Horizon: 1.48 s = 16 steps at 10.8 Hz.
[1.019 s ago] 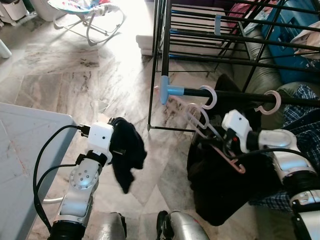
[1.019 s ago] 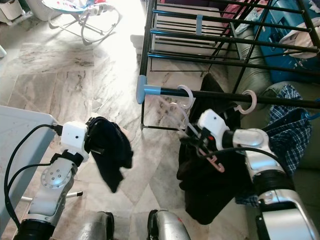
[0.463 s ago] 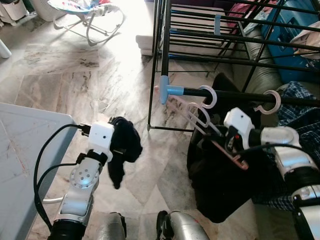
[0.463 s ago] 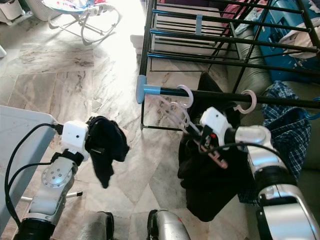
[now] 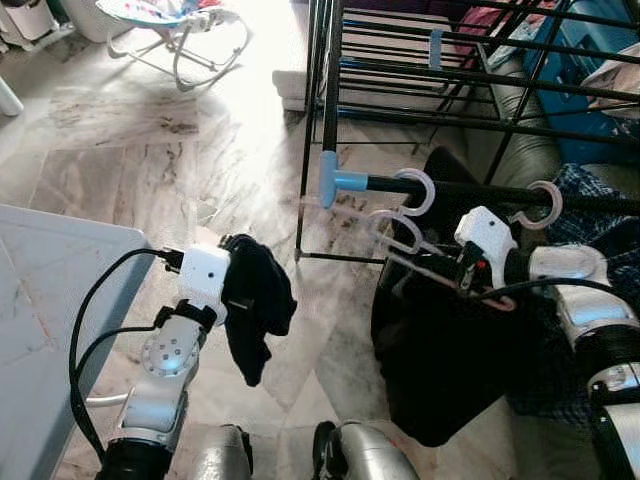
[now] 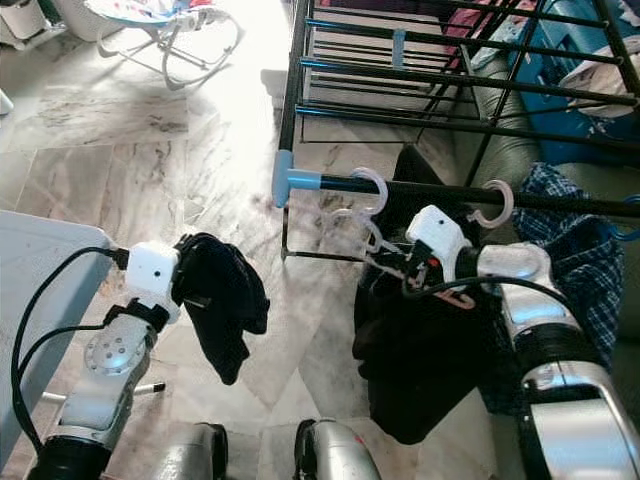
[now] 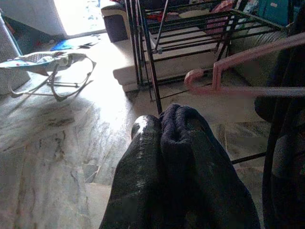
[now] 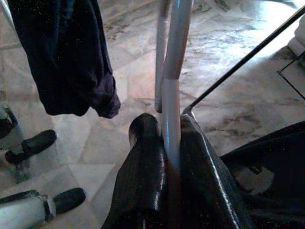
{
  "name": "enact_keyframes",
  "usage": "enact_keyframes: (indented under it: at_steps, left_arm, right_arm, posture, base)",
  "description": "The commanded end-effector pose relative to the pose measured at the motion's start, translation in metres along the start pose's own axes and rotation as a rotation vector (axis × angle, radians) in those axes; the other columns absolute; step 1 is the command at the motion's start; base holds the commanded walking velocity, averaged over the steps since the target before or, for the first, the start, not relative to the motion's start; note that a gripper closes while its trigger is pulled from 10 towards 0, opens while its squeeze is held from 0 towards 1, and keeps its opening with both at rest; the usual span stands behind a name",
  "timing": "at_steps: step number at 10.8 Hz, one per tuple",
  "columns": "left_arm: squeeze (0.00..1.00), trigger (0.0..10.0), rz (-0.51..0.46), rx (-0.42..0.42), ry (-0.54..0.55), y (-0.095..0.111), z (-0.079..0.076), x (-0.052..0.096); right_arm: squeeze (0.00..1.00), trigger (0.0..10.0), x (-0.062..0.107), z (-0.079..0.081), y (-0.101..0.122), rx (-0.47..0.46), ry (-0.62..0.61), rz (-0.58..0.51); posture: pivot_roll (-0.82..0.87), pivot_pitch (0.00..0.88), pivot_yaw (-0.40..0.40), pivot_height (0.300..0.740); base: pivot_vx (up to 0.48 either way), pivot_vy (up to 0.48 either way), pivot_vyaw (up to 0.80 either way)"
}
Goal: Hang hanger
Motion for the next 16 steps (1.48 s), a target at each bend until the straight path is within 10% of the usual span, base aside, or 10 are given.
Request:
enact_keyframes:
  at_steps: [1, 5, 9, 12, 13, 16]
  left_arm:
    - [0.00, 10.0, -0.020, -0.006, -0.012, 0.003, -0.004, 0.000]
    - [0.00, 10.0, -0.015, -0.010, -0.010, 0.002, -0.002, 0.001]
    - [0.00, 10.0, 0.001, 0.001, -0.012, -0.004, -0.006, 0.006]
    - [0.00, 10.0, 0.024, -0.013, -0.006, -0.007, -0.007, -0.002]
    - [0.00, 10.0, 0.027, -0.013, -0.006, -0.008, -0.007, -0.001]
    - [0.00, 10.0, 0.030, -0.016, -0.004, -0.009, -0.010, -0.002]
  right_arm:
    - [0.00, 0.0, 0.006, -0.003, 0.001, 0.025, 0.011, 0.019]
    - [0.00, 0.0, -0.004, -0.004, 0.013, -0.086, -0.087, -0.104]
    - [0.00, 0.0, -0.008, 0.050, 0.003, -0.297, -0.407, -0.420]
    - [0.00, 0.0, -0.007, 0.079, -0.017, -0.341, -0.691, -0.405]
    - [0.00, 10.0, -0.005, 0.076, -0.028, -0.348, -0.729, -0.357]
    - [0.00, 10.0, 0.000, 0.068, -0.041, -0.325, -0.789, -0.300]
  posture:
    - [0.02, 0.166, -0.084, 0.740]
    - [0.03, 0.145, -0.093, 0.740]
    - [0.02, 0.141, -0.090, 0.740]
    - [0.02, 0.134, -0.081, 0.740]
    - [0.02, 0.134, -0.081, 0.740]
    - [0.02, 0.129, -0.085, 0.740]
  base:
    - [0.000, 0.000, 0.00]
    - [0.000, 0.000, 0.00]
    - [0.000, 0.000, 0.00]
    - [0.000, 0.000, 0.00]
    - [0.000, 0.000, 0.00]
    - [0.000, 0.000, 0.00]
Point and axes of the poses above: a point about 5 cm out from each wrist's last joint towards the gripper, its own x axis pointing back from the gripper into the wrist, its own y axis along the axis of the wrist's last joint, z = x × y, the point moved 4 cm from there along -x, pointing out of the wrist towards the gripper, and after that the axes turned 5 degrees about -x, right-handed, at the moved point
